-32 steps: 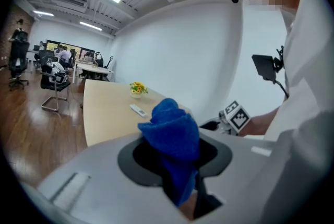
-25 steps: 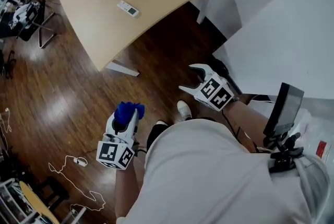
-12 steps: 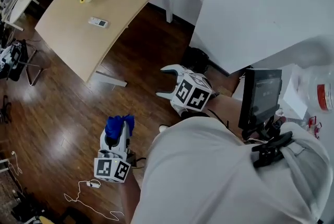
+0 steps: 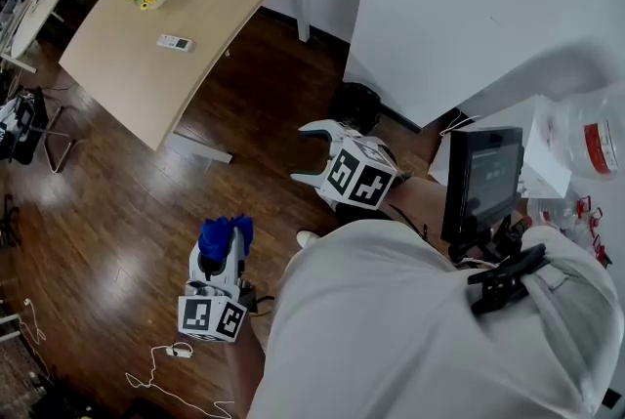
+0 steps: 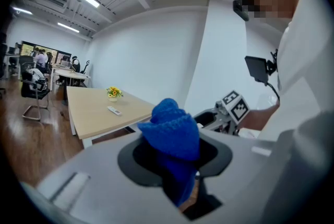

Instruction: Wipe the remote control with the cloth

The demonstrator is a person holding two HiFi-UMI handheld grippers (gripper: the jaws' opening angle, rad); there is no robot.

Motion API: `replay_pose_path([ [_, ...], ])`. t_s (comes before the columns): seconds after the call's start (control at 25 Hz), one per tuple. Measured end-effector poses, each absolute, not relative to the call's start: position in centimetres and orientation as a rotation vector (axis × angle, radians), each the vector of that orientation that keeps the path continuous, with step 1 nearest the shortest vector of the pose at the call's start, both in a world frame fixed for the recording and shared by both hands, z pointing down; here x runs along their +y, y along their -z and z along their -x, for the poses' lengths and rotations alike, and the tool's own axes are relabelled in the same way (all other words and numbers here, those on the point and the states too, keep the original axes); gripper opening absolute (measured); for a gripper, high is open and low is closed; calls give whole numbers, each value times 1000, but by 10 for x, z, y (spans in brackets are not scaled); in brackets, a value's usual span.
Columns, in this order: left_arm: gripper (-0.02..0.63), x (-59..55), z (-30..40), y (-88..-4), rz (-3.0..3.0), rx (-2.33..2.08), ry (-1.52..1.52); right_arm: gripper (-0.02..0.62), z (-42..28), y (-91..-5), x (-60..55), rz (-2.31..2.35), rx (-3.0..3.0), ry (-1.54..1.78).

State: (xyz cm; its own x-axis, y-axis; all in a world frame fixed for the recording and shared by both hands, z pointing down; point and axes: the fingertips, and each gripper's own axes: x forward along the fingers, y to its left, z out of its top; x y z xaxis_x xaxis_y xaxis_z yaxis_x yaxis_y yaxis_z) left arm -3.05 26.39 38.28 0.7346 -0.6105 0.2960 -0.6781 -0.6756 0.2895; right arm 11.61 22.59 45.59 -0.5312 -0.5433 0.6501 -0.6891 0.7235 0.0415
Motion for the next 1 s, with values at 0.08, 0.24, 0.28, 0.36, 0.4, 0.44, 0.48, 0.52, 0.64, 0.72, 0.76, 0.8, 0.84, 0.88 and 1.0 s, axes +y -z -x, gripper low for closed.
replay_pose_path([
  [0.08, 146, 262, 31, -382, -2554, -991, -249, 316, -115, -456, 225, -930, -2269, -294],
  [0.24, 146, 281, 41, -381, -2566, -974, -252, 316, -101, -456, 245, -924, -2261, -281],
  [0.28, 146, 286, 44, -381, -2568, -969, -250, 316, -97, -456, 250, -923, -2258, -274],
  [0.36, 146, 291, 46, -383, -2566, -962, -241, 316, -94, -455, 254, -922, -2255, -265],
  [0.4, 146, 293, 46, -383, -2566, -959, -235, 316, -92, -455, 257, -922, -2254, -261],
  [0.44, 146, 296, 47, -383, -2568, -956, -230, 316, -90, -454, 260, -923, -2252, -257],
  [0.48, 146, 299, 48, -383, -2572, -953, -226, 316, -88, -454, 263, -924, -2251, -253],
  [0.52, 146, 301, 49, -383, -2574, -950, -225, 316, -87, -454, 266, -924, -2249, -251],
  [0.64, 146, 304, 49, -384, -2575, -942, -225, 316, -86, -454, 269, -924, -2244, -249],
  [0.72, 146, 305, 49, -385, -2574, -940, -220, 316, -86, -455, 270, -921, -2240, -244],
  [0.76, 146, 306, 49, -386, -2573, -940, -219, 315, -85, -455, 270, -919, -2239, -242],
  [0.8, 146, 307, 50, -386, -2574, -940, -220, 314, -84, -455, 271, -918, -2239, -242],
  [0.84, 146, 309, 50, -386, -2574, -940, -224, 314, -83, -455, 272, -916, -2241, -242],
  [0.88, 146, 310, 51, -386, -2575, -941, -227, 314, -83, -455, 274, -913, -2242, -243],
  [1.0, 146, 313, 50, -385, -2576, -946, -235, 316, -82, -455, 278, -906, -2247, -240],
])
